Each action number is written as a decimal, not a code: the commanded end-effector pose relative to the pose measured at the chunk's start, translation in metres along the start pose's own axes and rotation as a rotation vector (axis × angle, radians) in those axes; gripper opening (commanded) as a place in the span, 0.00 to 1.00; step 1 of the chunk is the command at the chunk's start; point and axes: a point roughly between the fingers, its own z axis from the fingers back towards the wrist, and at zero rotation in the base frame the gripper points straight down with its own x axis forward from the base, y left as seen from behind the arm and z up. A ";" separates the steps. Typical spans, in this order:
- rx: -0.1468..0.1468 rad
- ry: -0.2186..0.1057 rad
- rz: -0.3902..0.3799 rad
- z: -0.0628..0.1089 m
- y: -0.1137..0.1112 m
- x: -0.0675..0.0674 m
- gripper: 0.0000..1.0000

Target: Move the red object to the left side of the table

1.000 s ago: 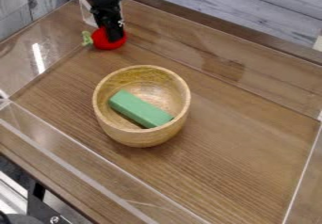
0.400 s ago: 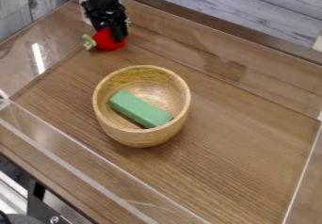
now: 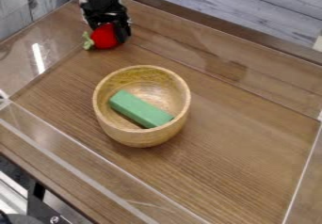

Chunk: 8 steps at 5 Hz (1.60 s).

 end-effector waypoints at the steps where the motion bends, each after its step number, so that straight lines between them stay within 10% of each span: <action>1: -0.040 0.051 0.006 0.004 -0.020 -0.012 1.00; 5: -0.078 0.043 0.056 0.044 -0.062 -0.014 1.00; 8: -0.083 0.044 0.167 0.053 -0.047 -0.017 1.00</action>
